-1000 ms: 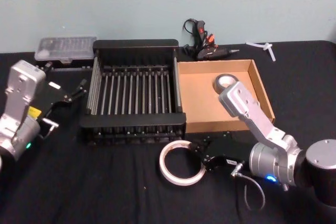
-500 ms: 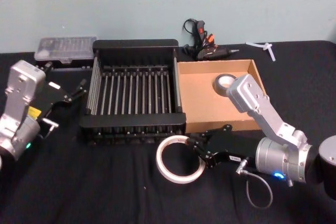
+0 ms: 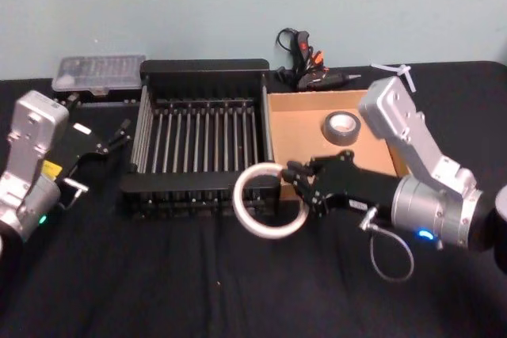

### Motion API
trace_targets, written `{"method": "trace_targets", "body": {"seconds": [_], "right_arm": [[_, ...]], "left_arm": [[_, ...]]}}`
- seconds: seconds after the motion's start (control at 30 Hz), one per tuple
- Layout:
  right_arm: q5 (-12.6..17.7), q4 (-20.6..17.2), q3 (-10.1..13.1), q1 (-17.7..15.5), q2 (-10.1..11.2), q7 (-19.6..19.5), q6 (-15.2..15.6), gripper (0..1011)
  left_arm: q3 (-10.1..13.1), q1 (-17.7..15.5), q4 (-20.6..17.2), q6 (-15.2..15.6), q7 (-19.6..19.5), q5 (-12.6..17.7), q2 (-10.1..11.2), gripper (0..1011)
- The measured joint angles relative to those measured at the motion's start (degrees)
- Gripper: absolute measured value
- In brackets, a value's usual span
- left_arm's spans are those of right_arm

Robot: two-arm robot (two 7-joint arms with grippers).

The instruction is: Pick up the white tape and place it into the black box , Pick up the silver tape and place it into the brown box.

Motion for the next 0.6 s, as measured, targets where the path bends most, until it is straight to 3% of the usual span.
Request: {"method": "trace_targets", "body": {"seconds": [0.33,0.6], "right_arm": [[-0.1,3.9,-0.6,5.9,-1.4,-1.0,-2.3,87],[-2.4,11.1,-2.7,12.7,-4.8,-1.7,-3.8,87]], "left_arm": [[0.0,0.0,0.0,0.0,0.0,0.0,0.0,1002],[0.0,0.0,0.0,0.0,0.0,0.0,0.0,1001]]}}
